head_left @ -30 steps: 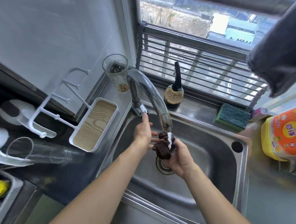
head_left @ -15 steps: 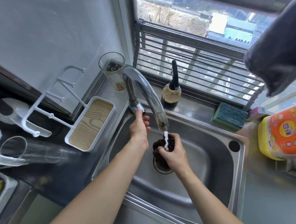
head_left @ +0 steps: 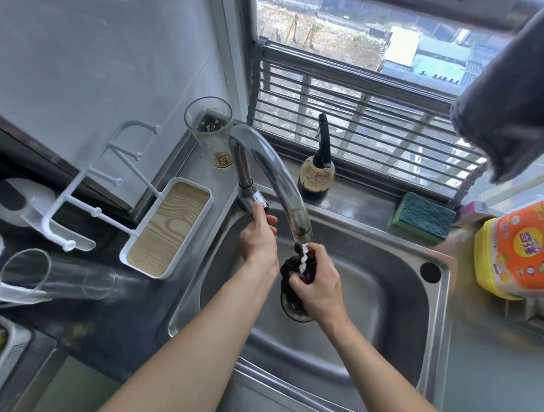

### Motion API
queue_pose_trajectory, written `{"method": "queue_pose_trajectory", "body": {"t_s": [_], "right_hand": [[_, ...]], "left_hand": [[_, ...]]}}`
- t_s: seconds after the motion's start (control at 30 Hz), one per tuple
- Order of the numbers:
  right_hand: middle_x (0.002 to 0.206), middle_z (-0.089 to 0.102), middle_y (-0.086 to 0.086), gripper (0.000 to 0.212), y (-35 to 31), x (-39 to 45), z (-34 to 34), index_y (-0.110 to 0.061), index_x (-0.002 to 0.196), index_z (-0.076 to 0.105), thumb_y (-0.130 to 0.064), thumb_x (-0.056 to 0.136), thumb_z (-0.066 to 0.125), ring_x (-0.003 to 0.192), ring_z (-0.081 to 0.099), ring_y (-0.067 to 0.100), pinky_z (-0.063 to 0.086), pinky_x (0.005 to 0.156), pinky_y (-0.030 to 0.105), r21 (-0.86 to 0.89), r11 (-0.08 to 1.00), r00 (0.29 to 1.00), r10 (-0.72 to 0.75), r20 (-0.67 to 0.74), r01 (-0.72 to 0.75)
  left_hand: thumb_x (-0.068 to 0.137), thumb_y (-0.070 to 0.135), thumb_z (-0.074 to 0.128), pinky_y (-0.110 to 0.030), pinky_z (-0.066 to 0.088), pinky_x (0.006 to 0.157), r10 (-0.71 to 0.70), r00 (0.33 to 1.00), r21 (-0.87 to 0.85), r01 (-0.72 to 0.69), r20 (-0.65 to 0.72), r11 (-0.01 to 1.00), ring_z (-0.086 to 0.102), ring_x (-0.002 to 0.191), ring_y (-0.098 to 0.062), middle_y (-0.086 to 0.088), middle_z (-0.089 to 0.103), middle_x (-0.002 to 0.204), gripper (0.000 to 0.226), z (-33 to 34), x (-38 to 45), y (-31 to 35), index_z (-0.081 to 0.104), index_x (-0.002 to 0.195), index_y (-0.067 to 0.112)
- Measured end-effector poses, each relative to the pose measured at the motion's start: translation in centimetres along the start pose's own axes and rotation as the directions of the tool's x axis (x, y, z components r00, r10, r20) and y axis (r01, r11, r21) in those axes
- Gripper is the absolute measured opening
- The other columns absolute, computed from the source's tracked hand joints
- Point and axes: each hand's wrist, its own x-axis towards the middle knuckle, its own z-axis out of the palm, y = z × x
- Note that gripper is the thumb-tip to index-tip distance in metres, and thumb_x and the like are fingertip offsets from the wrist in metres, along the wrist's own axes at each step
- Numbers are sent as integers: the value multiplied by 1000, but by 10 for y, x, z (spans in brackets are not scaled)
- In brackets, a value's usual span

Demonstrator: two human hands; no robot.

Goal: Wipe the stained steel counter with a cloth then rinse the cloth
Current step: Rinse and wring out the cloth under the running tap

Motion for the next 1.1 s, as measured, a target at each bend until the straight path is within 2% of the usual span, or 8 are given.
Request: {"method": "queue_pose_trajectory", "body": {"t_s": [0.17, 0.37, 0.53, 0.67, 0.8, 0.93, 1.03, 1.1], "right_hand": [[98, 60, -10, 55, -7, 5, 1, -44, 108, 45, -14, 76, 78, 89, 56, -4, 38, 78, 4, 18, 999, 999, -28, -17, 28], [96, 64, -7, 35, -14, 12, -3, -29, 110, 54, -20, 85, 77, 87, 59, -2, 39, 77, 5, 31, 999, 999, -34, -33, 35], [89, 70, -12, 26, -28, 19, -20, -28, 107, 61, -15, 87, 71, 80, 65, 6, 49, 75, 18, 8, 999, 985, -35, -168, 37], [79, 67, -19, 22, -48, 18, -18, -31, 99, 63, -18, 84, 72, 74, 64, 2, 47, 70, 14, 157, 984, 996, -78, -33, 82], [83, 69, -14, 18, -63, 22, -19, -31, 98, 65, -21, 84, 69, 78, 65, 6, 53, 74, 21, 295, 951, 996, -91, -11, 91], [87, 71, -12, 15, -46, 30, -38, -28, 103, 64, -23, 89, 66, 83, 66, 2, 48, 77, 11, 10, 997, 982, 78, -173, -77], [110, 73, 8, 25, -24, 31, -47, -19, 117, 65, -22, 94, 56, 101, 68, 27, 55, 91, 35, -222, 901, 923, 386, 11, -374], [130, 62, 14, 43, -15, 26, -47, -21, 134, 58, -17, 91, 54, 117, 62, 34, 52, 98, 40, -454, 821, 877, 455, 156, -345]], "left_hand": [[105, 53, 37, -31, 49, 75, 49, 938, 125, -97, 342, 987, 67, 70, -12, 0, 71, 75, 52, -24, 2, -13, 74, 95, 18], [99, 64, 43, -43, 54, 101, -394, 603, 415, 113, 694, 903, 66, 121, -21, -2, 72, 128, 51, -65, 4, -53, 63, 133, 33], [91, 21, 74, -38, 59, 92, -320, 641, 540, -178, 698, 823, 68, 112, -21, -8, 69, 126, 60, -82, 16, -57, 46, 145, 24], [63, 15, 84, -38, 57, 97, -96, 602, 467, -499, 793, 730, 58, 126, -18, -5, 56, 133, 95, -70, 10, -59, 37, 145, 26], [65, 22, 84, -19, 55, 84, -17, 550, 340, -493, 835, 801, 70, 103, -3, 6, 75, 107, 57, -62, 10, -60, 66, 118, 25], [73, 13, 71, -21, 54, 78, 123, 658, 272, -464, 743, 843, 69, 82, -3, 11, 76, 84, 25, -62, 15, -46, 74, 97, 17], [71, 27, 62, -7, 46, 67, 271, 672, 341, -630, 689, 697, 65, 73, 5, 23, 71, 76, 20, -62, 9, -34, 68, 86, 39], [69, 32, 59, -8, 42, 67, 311, 618, 394, -736, 722, 550, 60, 71, -2, 21, 65, 70, 13, -61, 7, -31, 60, 77, 43]]}}
